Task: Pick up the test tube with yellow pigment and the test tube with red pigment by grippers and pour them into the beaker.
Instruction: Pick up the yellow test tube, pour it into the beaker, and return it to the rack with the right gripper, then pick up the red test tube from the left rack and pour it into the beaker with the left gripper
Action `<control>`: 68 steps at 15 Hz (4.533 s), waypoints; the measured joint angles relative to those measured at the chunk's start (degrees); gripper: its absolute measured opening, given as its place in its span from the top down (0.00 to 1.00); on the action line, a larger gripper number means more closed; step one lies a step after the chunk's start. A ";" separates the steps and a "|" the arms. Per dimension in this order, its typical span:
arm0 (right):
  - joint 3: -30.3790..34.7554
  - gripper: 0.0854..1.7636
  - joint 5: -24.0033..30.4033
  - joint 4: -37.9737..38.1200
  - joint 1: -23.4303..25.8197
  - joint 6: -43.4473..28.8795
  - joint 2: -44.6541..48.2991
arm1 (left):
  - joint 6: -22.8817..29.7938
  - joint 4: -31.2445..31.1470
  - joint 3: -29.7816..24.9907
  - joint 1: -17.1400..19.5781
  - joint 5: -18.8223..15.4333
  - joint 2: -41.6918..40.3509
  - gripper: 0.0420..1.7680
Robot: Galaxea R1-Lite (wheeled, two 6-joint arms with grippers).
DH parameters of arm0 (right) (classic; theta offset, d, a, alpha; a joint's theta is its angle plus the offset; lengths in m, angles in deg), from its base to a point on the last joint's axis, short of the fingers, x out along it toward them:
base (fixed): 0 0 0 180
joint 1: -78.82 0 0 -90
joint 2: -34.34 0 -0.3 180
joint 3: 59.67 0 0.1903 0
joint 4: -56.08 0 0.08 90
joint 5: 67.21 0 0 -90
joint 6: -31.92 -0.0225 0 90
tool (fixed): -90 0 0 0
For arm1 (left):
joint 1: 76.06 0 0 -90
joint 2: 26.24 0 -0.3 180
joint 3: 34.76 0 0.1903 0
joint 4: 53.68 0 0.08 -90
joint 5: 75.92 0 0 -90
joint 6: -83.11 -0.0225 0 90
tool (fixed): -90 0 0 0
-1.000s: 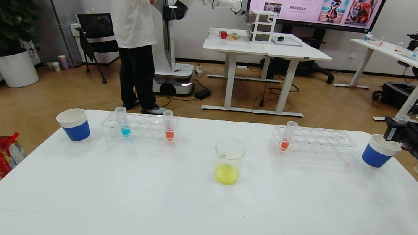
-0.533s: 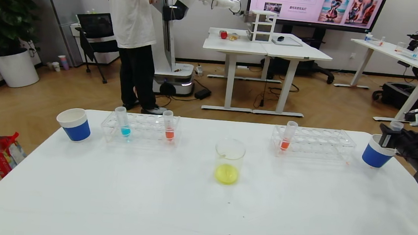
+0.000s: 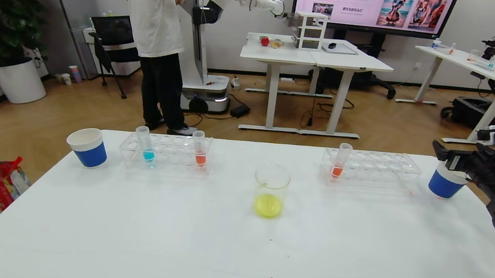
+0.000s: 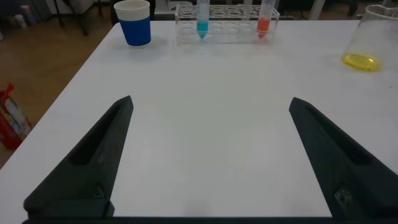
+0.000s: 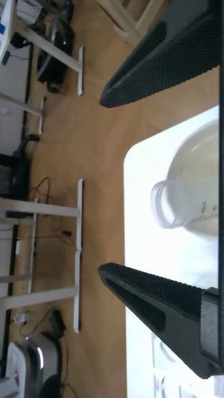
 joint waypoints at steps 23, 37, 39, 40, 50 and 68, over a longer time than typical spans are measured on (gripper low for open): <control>31.31 0.02 -6.00 10.45 -25.62 3.74 72.25 | 0.02 0.00 0.00 0.00 0.00 0.00 0.01; 40.27 0.02 -7.33 43.39 -20.55 7.33 118.42 | 0.02 -0.02 0.00 0.00 0.00 0.00 0.01; 41.01 0.02 -6.52 49.87 -20.22 7.22 122.64 | 0.00 -0.02 0.00 0.00 0.00 0.00 0.01; 42.01 0.02 -6.50 52.57 -20.22 7.19 124.92 | 0.00 -0.02 0.00 0.02 0.00 0.00 0.01; 63.15 0.02 -7.22 67.47 -20.14 1.27 130.21 | 0.02 0.00 0.00 0.00 0.00 0.00 0.01; 63.42 0.02 -7.33 70.45 -20.20 -1.11 130.21 | -1.37 -0.52 3.83 -0.12 -0.43 3.75 0.01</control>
